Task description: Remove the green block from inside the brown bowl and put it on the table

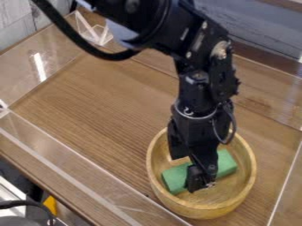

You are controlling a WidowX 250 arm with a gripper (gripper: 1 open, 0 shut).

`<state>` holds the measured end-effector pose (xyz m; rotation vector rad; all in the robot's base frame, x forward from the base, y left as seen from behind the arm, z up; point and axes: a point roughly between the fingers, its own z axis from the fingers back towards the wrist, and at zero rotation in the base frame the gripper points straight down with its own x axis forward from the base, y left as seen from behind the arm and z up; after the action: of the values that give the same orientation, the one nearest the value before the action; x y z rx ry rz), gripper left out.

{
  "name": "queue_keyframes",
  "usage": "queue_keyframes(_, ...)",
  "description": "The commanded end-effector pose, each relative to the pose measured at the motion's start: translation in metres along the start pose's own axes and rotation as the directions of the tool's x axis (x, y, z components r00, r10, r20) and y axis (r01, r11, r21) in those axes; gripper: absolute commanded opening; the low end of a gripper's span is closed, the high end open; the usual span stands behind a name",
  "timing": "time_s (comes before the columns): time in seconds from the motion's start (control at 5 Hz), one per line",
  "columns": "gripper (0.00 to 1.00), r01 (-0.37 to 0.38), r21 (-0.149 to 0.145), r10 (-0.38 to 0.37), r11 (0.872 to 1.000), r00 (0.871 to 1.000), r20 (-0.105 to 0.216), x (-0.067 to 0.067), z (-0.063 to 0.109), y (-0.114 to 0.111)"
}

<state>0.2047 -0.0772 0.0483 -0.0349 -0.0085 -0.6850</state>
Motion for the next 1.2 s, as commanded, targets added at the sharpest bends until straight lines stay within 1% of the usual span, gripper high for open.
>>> queue_keyframes(0.0, 1.0, 0.003, 0.014, -0.003, 1.0, 1.0, 0.021, 0.005, -0.002, 0.001)
queue_keyframes(0.2, 0.0, -0.003, 0.017, 0.002, 1.0, 1.0, 0.021, 0.006, -0.007, 0.002)
queue_keyframes(0.4, 0.0, -0.008, 0.015, 0.007, 1.0, 1.0, 0.024, 0.007, 0.0, 0.003)
queue_keyframes(0.8, 0.0, -0.057, 0.001, 0.057, 0.998, 0.998, 0.034, 0.004, 0.018, 0.007)
queue_keyframes(1.0, 0.0, -0.086, 0.0, 0.086, 0.996, 0.995, 0.046, 0.001, 0.034, 0.012)
